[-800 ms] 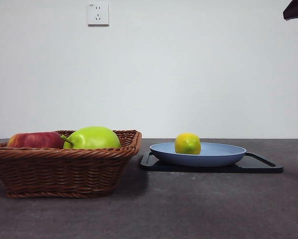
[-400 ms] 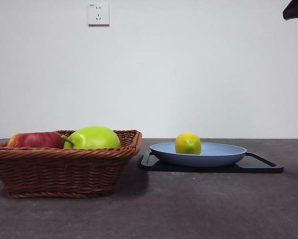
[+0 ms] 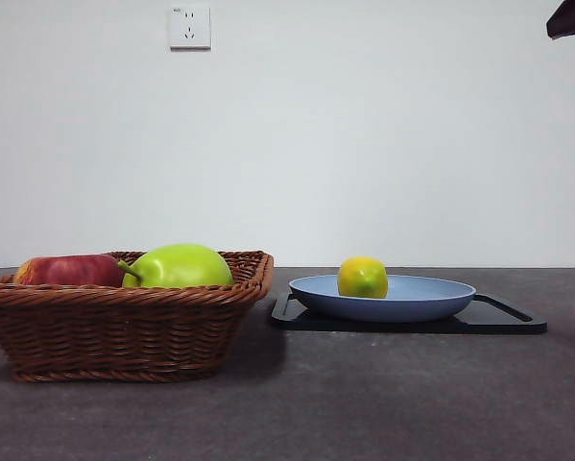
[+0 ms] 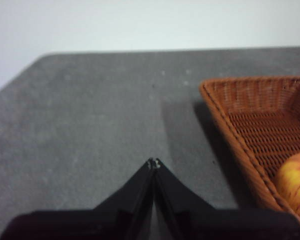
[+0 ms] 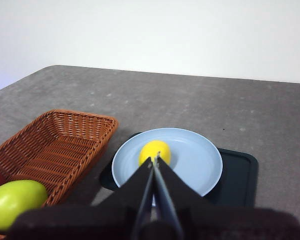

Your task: Take the lemon from the basket,put the lemon in the plate,hand out the plate

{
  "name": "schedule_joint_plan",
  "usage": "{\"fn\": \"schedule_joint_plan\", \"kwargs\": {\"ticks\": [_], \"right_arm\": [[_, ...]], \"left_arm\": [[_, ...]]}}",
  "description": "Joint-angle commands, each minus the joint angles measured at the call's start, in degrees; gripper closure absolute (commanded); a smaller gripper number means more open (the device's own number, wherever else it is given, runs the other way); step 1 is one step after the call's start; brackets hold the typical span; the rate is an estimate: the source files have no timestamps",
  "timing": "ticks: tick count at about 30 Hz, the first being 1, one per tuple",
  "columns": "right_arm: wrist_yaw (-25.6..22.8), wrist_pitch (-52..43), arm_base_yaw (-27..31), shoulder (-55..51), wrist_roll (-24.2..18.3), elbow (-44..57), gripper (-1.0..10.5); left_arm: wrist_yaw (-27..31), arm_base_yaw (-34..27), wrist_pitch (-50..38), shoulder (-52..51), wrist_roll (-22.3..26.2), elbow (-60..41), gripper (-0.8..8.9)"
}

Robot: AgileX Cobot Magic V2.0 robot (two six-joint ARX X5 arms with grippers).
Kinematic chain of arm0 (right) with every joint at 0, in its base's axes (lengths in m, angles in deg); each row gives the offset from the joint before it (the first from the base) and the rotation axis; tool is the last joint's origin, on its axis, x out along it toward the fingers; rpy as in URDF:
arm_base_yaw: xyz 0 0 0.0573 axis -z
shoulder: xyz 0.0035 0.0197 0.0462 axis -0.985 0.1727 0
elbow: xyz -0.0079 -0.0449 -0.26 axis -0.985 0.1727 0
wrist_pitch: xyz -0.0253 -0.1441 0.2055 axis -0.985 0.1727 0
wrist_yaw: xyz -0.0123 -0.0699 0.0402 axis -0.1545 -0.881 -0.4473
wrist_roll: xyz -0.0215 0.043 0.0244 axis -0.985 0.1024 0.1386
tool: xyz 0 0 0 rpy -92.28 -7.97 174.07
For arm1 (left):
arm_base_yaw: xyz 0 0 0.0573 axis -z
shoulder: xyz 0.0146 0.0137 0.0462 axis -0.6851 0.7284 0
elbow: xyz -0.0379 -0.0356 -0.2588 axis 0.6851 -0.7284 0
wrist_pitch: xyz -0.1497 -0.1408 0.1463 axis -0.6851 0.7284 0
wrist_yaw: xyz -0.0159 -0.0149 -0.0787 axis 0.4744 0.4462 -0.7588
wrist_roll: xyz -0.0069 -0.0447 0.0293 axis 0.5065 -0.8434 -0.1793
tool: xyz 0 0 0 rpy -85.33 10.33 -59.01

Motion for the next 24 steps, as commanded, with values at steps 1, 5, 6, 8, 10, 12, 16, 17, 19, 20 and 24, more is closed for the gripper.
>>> {"fn": "schedule_joint_plan", "kwargs": {"ticks": [1,5,6,8,10,12,16,17,19,20,24], "right_arm": [[-0.26,-0.57,-0.39,0.07,0.57,-0.44,9.4],[-0.26,-0.59,-0.39,0.07,0.57,-0.44,9.4],[-0.26,-0.57,-0.39,0.07,0.57,-0.44,9.4],[-0.26,-0.57,-0.39,0.07,0.57,-0.44,9.4],[-0.26,-0.57,-0.39,0.07,0.57,-0.44,9.4],[-0.26,-0.57,-0.39,0.07,0.57,-0.44,9.4],[-0.26,-0.57,-0.39,0.07,0.57,-0.44,9.4],[-0.26,-0.59,-0.39,0.07,0.57,-0.44,9.4],[-0.26,-0.57,-0.39,0.07,0.57,-0.44,9.4],[-0.26,-0.57,-0.39,0.07,0.57,-0.44,9.4],[-0.26,-0.57,-0.39,0.07,0.57,-0.44,9.4]], "left_arm": [[-0.17,-0.24,-0.7,-0.44,-1.73,-0.79,8.05],[-0.15,-0.24,0.52,-0.44,-1.7,-1.09,8.05],[-0.15,-0.24,0.55,-0.44,-1.7,-1.09,8.05],[-0.17,-0.24,0.52,-0.44,-1.7,-1.09,8.05],[-0.17,-0.24,0.24,-0.44,-1.66,-1.09,8.05],[-0.13,-0.24,-0.09,-0.37,-1.66,-1.09,8.05],[-0.07,-0.24,-0.28,-0.35,-1.66,-1.09,8.05],[-0.04,-0.24,-0.26,-0.35,-1.66,-1.09,8.05],[-0.04,-0.24,-0.26,-0.35,-1.66,-1.09,8.05],[-0.04,-0.24,-0.26,-0.35,-1.66,-1.09,8.05],[-0.04,-0.24,-0.26,-0.35,-1.66,-1.09,8.05]]}}
